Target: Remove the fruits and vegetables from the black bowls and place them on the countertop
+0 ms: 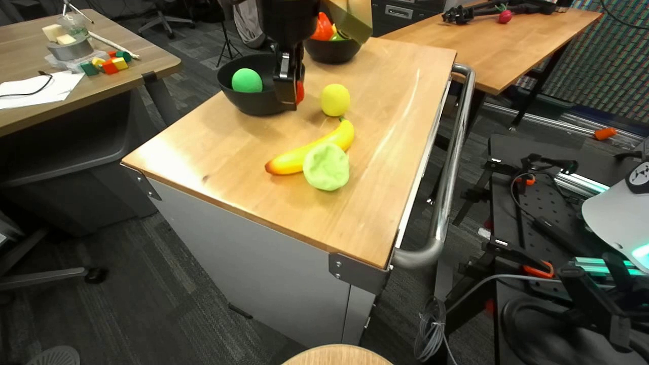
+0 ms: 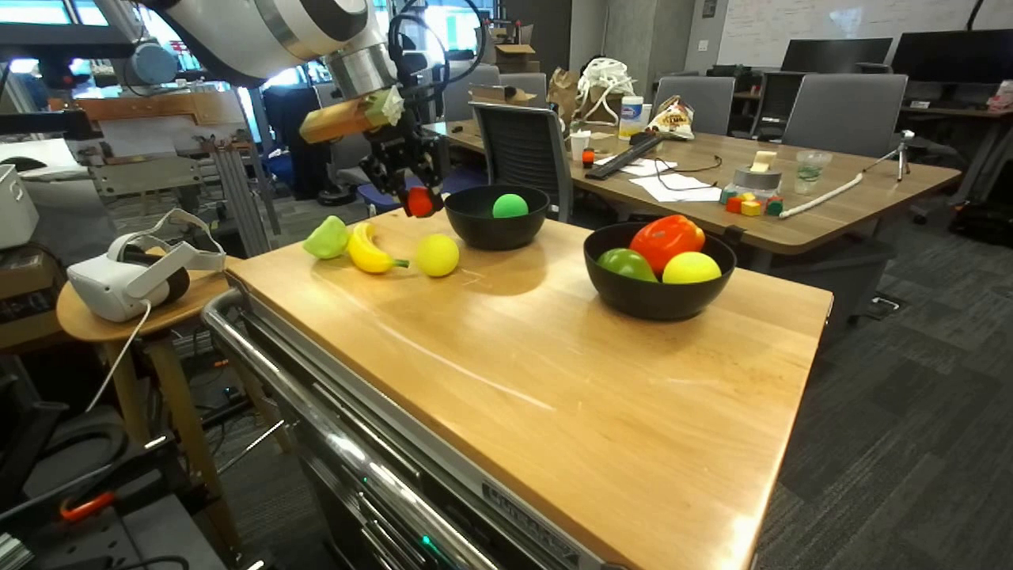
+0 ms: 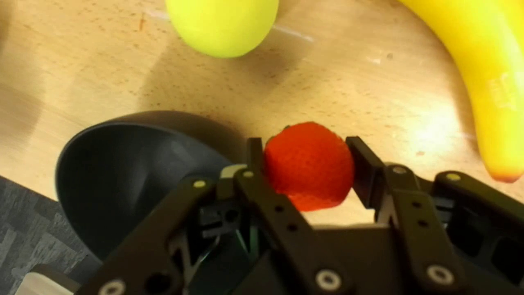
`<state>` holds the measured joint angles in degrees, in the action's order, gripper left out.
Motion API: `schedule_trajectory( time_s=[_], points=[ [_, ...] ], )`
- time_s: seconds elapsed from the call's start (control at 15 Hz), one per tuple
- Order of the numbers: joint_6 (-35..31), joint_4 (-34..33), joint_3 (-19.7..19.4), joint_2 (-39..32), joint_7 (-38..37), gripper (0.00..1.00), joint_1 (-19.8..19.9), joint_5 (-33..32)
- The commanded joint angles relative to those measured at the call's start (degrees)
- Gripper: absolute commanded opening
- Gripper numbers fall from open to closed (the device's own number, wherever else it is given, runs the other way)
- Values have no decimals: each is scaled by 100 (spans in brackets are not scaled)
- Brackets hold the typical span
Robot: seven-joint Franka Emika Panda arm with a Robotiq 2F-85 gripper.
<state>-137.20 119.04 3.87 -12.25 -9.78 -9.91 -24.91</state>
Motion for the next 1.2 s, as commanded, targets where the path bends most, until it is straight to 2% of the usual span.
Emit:
schedule_trajectory(
  time_s=[0.0,0.27,0.4,0.47,0.67,0.87,1.0,1.13],
  points=[
    [-101,238,9,39,-189,26,-132,-217],
    [-84,414,43,-47,-115,26,-174,-183],
    [-100,478,53,-40,-90,76,-182,-158],
    [-103,484,48,-23,-91,78,-189,-177],
    [-164,349,30,116,-47,98,-181,-254],
    [-449,-42,16,273,121,100,-93,-211],
    [-436,-515,20,181,844,100,-14,-331],
    [-644,-1037,18,-197,1671,100,146,-219]
  ],
)
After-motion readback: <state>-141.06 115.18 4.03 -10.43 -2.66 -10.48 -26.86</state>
